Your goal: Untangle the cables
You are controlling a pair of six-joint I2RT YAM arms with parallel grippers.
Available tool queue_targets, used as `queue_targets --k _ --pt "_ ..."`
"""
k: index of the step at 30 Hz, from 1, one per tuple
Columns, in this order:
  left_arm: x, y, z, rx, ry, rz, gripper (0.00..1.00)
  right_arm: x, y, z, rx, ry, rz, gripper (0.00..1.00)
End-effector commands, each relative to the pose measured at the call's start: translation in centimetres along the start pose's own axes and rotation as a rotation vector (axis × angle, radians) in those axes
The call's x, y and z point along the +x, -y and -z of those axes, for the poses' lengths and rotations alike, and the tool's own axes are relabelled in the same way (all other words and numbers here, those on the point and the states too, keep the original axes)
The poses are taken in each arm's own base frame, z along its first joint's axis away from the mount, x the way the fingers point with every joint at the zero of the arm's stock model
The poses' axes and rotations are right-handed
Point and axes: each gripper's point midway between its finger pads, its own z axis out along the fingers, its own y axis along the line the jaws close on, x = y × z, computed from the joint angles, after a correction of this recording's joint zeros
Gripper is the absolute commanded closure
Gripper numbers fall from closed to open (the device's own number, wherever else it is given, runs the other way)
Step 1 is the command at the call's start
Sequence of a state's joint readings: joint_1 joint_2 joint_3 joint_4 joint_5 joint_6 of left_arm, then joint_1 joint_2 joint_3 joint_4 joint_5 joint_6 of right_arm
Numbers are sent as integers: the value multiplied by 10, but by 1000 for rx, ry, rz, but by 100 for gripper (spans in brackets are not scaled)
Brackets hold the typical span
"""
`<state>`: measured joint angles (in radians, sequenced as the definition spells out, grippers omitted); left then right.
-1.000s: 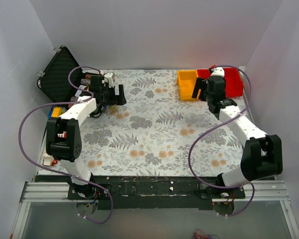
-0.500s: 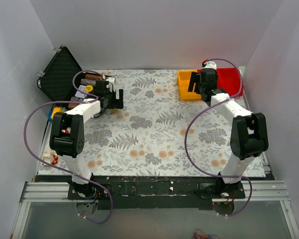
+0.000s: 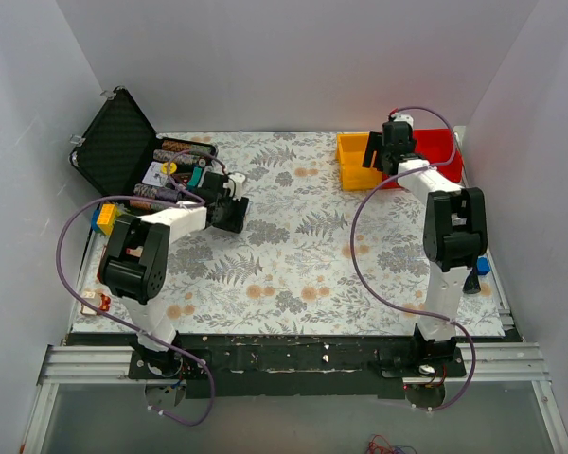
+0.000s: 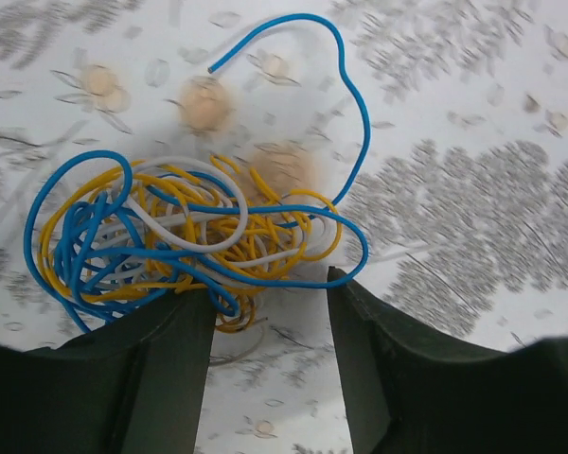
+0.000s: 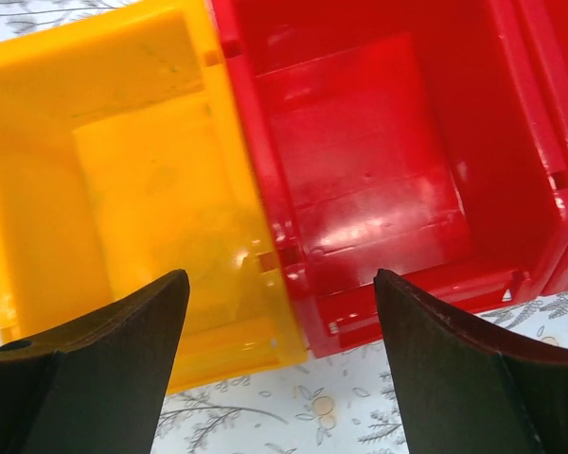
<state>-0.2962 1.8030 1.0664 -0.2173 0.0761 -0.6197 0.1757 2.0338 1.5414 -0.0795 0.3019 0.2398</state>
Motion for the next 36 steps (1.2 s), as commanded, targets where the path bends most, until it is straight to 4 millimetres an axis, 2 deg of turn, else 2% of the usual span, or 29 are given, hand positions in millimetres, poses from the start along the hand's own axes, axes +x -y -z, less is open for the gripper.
queue_targets --k 1,5,9,11,14,15,16,19,22,25,27,29,33,34,36 --pt "22 46 23 157 -64 -62 53 -17 4 -8 -23 21 -44 12" --pt "33 82 42 269 -107 -92 53 -3 -2 -15 -57 -14 -40 14" --pt "43 116 69 385 -132 -131 52 4 -7 -18 -94 -32 -40 21" --pt "48 132 82 436 -145 -153 40 5 -12 -18 -122 -34 -40 28" --pt "47 146 101 485 -144 -169 10 8 -21 -14 -156 -48 -44 37" --pt "45 149 108 500 -137 -170 3 11 -26 -12 -162 -55 -37 40" --pt "42 151 114 512 -131 -170 2 14 -28 -11 -164 -62 -29 43" --pt "25 159 137 556 -93 -173 2 23 -38 -6 -162 -76 12 47" --pt "0 163 161 573 -20 -191 2 33 -51 0 -171 -90 46 55" --pt "-29 155 173 502 62 -207 2 40 -72 10 -197 -100 73 64" --pt "-40 141 166 413 101 -227 2 43 -88 18 -215 -97 81 67" --pt "-34 121 143 291 87 -232 2 44 -104 25 -238 -93 81 70" --pt "1 72 88 30 -36 -251 2 49 -135 40 -261 -91 85 72" --pt "14 65 79 4 -56 -260 2 50 -140 45 -257 -88 82 72" --pt "25 60 70 -12 -60 -275 2 58 -151 51 -250 -96 88 75"
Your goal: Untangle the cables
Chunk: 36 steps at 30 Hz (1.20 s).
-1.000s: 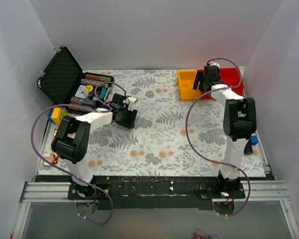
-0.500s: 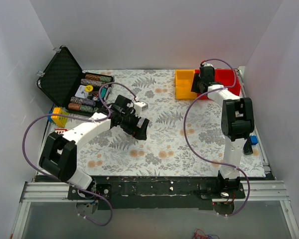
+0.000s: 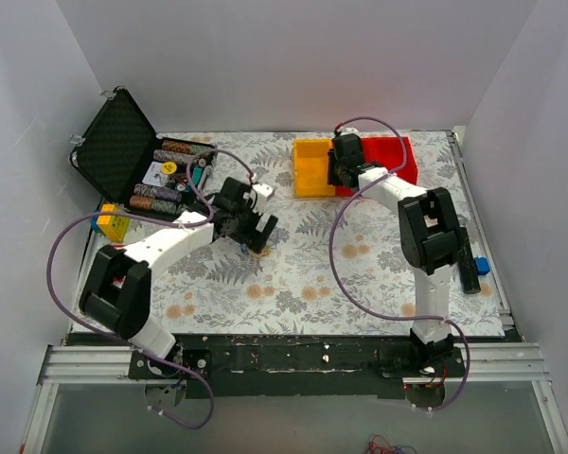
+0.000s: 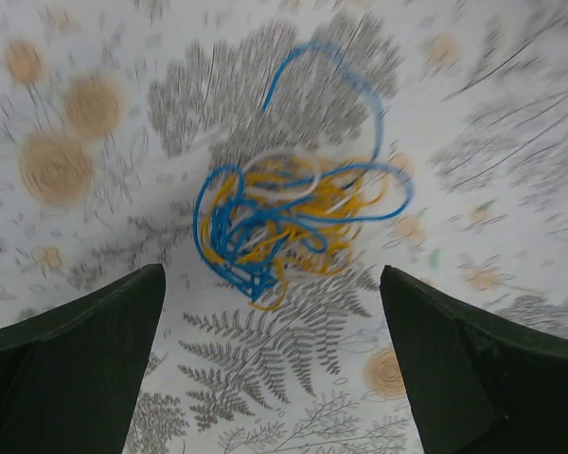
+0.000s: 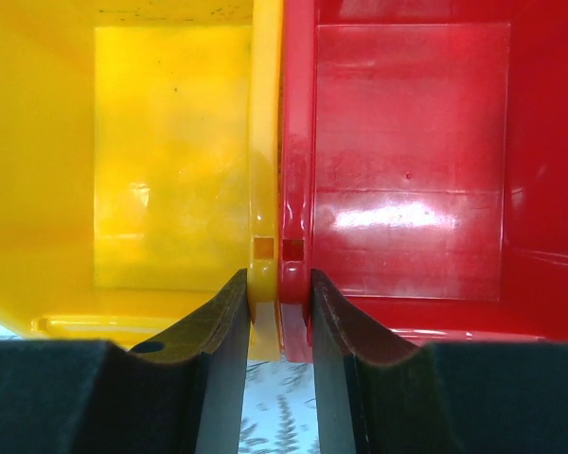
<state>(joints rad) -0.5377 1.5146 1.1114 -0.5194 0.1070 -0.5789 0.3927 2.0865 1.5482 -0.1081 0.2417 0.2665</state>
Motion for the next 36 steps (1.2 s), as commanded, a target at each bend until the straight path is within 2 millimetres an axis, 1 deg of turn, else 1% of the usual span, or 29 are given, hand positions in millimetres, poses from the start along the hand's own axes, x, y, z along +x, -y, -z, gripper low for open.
queue_targets --k 1,3,4,5,7,8,11,14,17,20,24,25,26,28,30,31,32,33,34,35,36 --pt "51 -35 -22 -171 -106 -45 3 -1 -45 24 -45 1 -25 76" --pt "58 -25 -26 -113 -116 -48 5 11 -55 26 -49 -19 -26 78" --pt "60 -24 -27 -103 -119 -49 6 17 -61 28 -58 -30 -29 79" --pt "61 -12 -29 -34 -117 -54 7 23 -66 29 -67 -42 -28 80" --pt "63 1 -30 36 -113 -64 9 36 -77 33 -78 -63 -35 82" --pt "64 11 -30 84 -110 -72 10 44 -81 34 -87 -73 -35 83" --pt "63 31 -27 164 -90 -97 11 60 -101 42 -121 -90 -31 83" --pt "68 48 -27 210 -86 -131 12 74 -122 51 -143 -106 -27 85" --pt "77 58 -27 238 -102 -156 12 85 -137 58 -162 -115 -41 86" --pt "82 69 -24 273 -102 -198 12 91 -151 62 -179 -120 -49 88" --pt "80 78 -15 305 -94 -223 12 93 -168 66 -199 -116 -41 89" --pt "77 78 -12 301 -89 -221 10 93 -170 67 -198 -115 -34 87" --pt "71 76 -8 290 -81 -217 7 92 -172 68 -202 -113 -33 81" --pt "55 75 4 271 -54 -211 4 85 -172 72 -210 -101 -36 66" --pt "33 74 24 262 3 -205 2 76 -174 84 -229 -75 -33 56" --pt "21 71 34 255 35 -196 2 68 -173 95 -243 -53 -37 48" --pt "6 67 46 243 77 -185 2 63 -172 103 -252 -36 -42 46" --pt "-3 59 53 229 99 -165 2 57 -171 113 -265 -15 -49 44" --pt "-6 50 55 217 104 -142 2 58 -167 121 -273 -7 -51 42" --pt "-12 37 57 192 116 -112 2 54 -166 133 -293 15 -56 40" --pt "-13 22 55 159 113 -81 2 63 -160 141 -297 16 -52 36"
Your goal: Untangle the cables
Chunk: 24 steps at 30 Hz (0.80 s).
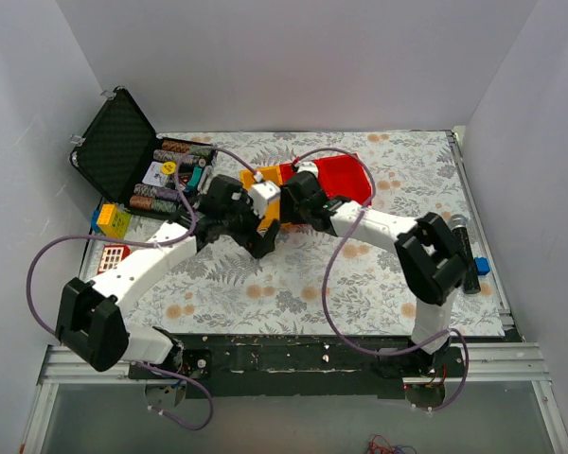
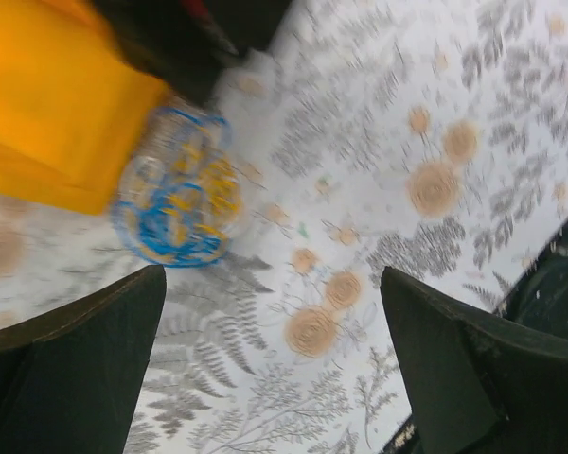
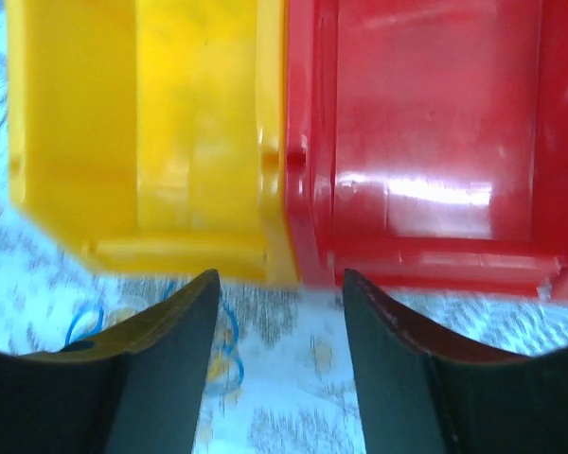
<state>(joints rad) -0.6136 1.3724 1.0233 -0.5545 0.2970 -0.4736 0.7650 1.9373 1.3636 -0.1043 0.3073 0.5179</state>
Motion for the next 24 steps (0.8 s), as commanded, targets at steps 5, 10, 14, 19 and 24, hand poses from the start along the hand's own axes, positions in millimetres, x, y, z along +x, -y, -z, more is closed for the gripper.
queue_targets --k 5,10,14,19,24 --pt "-3 -104 10 -293 8 234 2 13 -22 92 -197 124 -4 31" --pt "-4 -123 -18 -322 9 318 2 54 -48 102 -279 110 115 25" --pt "-17 -140 -31 -355 21 345 2 59 -65 93 -306 136 173 23" --pt "-29 -153 -34 -358 47 376 2 50 -76 72 -286 175 214 22" --pt "-43 -148 -24 -253 88 416 2 52 -78 52 -241 180 244 22"
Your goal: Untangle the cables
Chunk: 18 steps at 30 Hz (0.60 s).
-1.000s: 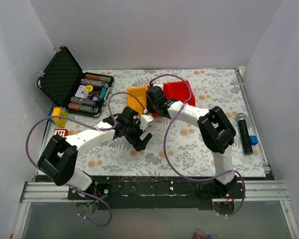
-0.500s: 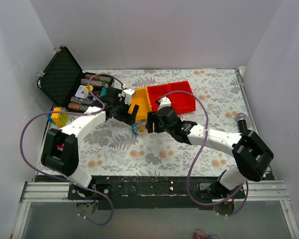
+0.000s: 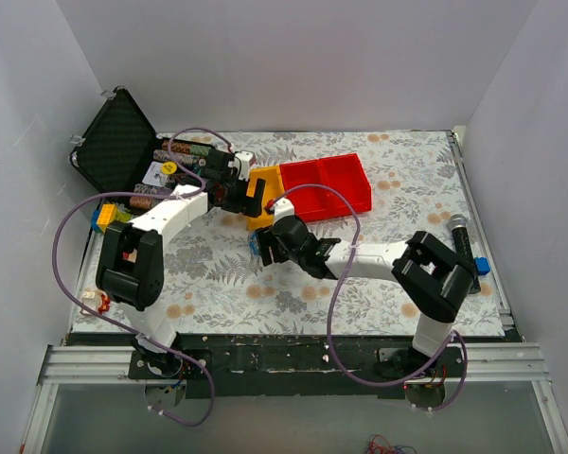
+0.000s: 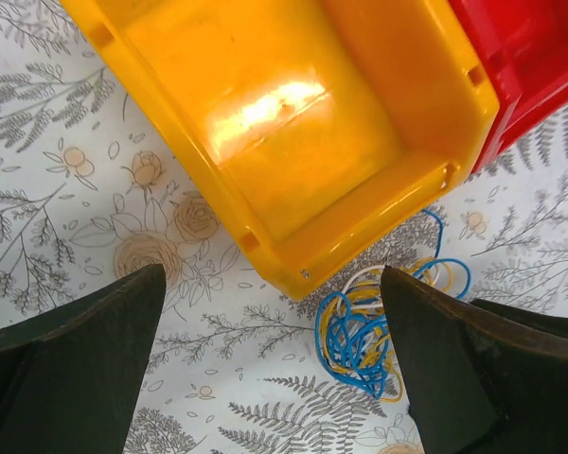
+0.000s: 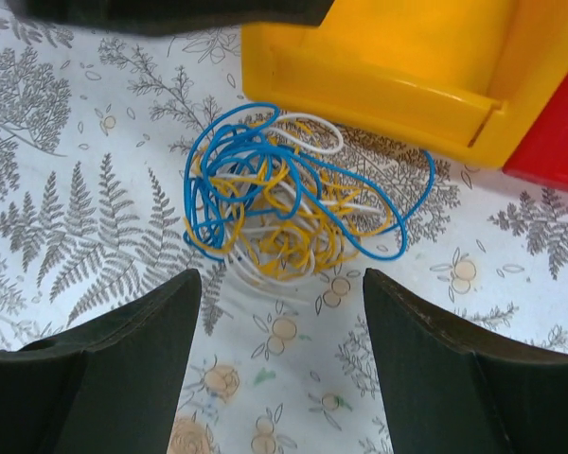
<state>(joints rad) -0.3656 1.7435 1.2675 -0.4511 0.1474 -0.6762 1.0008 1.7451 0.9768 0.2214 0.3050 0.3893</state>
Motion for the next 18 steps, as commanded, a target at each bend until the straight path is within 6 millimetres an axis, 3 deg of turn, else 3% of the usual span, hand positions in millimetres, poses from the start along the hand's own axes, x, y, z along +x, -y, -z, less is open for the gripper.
queue_targets --k 1,6,10,13,18 --pt "-28 6 20 75 76 36 2 -35 -6 -14 18 114 21 22" --pt "-21 -6 6 21 65 46 4 -28 -5 -31 44 91 37 25" --pt "-20 -19 -11 -42 63 52 17 -8 -2 -36 50 23 32 41" --pt "-20 -29 -19 -82 72 38 32 13 2 -26 58 -51 31 57" --pt "-18 -33 -22 -96 79 14 43 40 6 12 27 -81 13 70"
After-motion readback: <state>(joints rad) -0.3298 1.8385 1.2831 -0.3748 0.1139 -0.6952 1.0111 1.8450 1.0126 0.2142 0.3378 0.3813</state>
